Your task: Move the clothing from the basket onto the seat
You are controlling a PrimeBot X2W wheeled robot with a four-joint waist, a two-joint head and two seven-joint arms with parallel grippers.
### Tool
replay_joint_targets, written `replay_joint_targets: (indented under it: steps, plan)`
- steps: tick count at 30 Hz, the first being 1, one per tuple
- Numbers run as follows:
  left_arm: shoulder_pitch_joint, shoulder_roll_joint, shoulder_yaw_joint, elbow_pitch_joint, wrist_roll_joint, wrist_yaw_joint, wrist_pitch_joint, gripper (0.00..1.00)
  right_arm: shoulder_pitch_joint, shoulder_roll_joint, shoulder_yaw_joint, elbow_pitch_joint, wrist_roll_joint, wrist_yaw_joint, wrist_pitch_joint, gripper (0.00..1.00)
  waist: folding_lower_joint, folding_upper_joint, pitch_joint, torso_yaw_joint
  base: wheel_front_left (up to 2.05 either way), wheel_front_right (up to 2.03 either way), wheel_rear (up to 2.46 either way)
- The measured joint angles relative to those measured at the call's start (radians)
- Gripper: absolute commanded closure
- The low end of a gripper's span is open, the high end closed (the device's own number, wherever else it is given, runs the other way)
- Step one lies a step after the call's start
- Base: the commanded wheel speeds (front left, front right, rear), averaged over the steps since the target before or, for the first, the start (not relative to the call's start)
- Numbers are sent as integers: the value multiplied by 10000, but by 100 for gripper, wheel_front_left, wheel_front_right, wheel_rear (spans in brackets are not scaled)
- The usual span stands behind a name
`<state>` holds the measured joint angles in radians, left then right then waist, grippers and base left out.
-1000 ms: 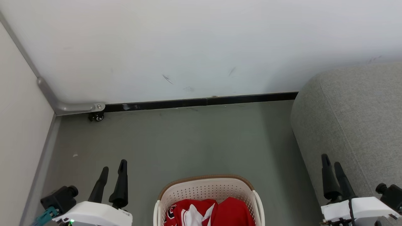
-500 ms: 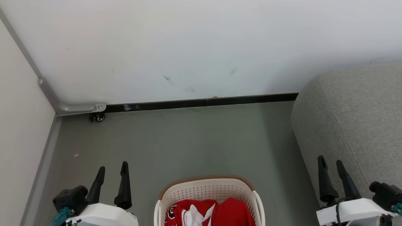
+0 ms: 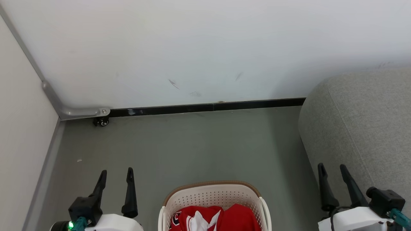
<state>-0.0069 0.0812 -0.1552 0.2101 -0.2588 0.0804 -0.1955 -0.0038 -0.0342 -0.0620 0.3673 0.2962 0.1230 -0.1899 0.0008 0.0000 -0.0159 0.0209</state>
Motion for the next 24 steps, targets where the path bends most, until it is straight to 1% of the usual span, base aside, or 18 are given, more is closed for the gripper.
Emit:
replay_joint_targets:
  steps: [9,16,22,24]
  plan:
    - [69,8,-115,180,1198,268,-326,0,6,-12,153,257,-1312,2,-219,0,-1,0,-89,11,0,0,0]
    - [97,29,-113,293,1942,491,-527,0,18,-29,209,309,-2048,4,-407,0,-1,0,-120,13,0,0,0]
    - [194,-13,84,497,1862,577,-529,0,17,-33,201,382,-2086,4,-407,0,-2,0,-118,2,0,0,0]
    - [195,-25,180,548,1687,604,-529,0,17,-35,201,407,-2086,4,-407,0,-2,0,-118,-3,0,0,0]
